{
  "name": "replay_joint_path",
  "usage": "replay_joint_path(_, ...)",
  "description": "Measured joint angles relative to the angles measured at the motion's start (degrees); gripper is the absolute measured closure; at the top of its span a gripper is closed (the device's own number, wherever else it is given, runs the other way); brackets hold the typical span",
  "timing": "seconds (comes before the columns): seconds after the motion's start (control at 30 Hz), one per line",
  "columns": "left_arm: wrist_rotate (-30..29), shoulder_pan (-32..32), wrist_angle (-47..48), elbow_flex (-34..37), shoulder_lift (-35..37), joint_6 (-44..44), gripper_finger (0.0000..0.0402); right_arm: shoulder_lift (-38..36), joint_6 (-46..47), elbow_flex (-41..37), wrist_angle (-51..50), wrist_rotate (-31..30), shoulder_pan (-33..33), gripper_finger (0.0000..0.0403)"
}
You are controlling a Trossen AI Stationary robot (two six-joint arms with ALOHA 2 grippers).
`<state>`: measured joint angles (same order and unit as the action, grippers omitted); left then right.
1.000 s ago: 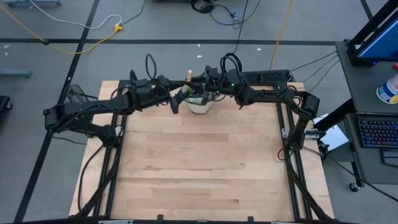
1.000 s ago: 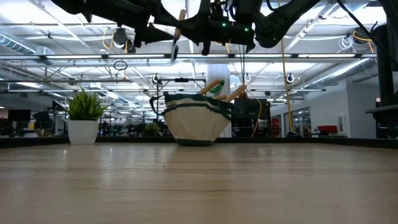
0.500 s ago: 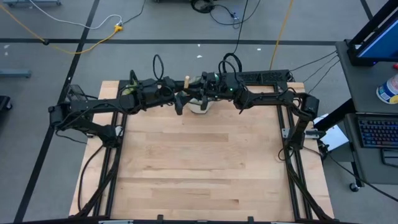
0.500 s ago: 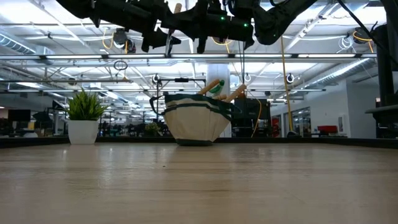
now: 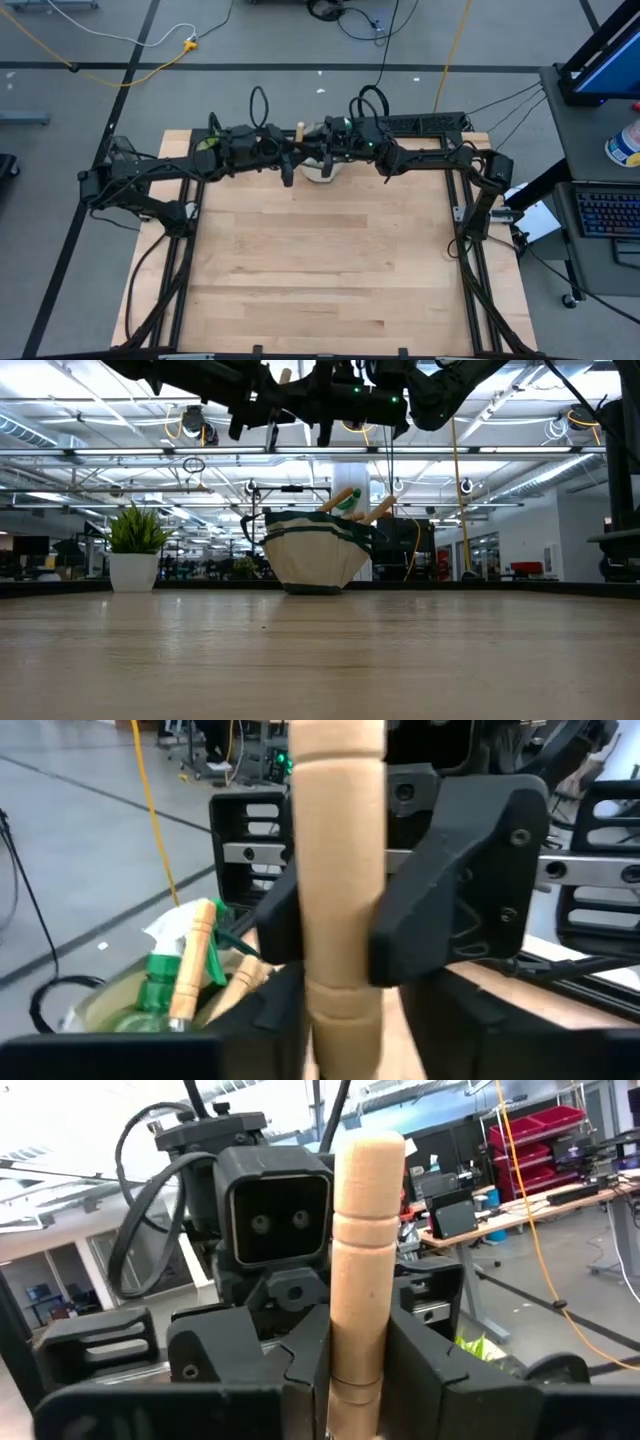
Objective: Pick & Place Garden tools in Gardening bag
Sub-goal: Put the brown trowel into the green gardening bag
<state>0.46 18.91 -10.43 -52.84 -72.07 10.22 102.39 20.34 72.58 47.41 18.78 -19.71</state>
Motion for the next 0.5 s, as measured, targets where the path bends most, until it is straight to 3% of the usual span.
replay_joint_path(0.2, 2.3, 0.0, 0.3, 0.0, 0.0, 1.6, 0.0344, 0.0, -0.7, 0.0, -0.5, 0.6, 0.1, 0.0340)
replay_joint_path(0.5, 6.9, 0.8, 2.0, -0.1, 0.1, 5.6, 0.0344, 0.0, -2.0, -0.1, -1.1, 0.8, 0.1, 0.0290)
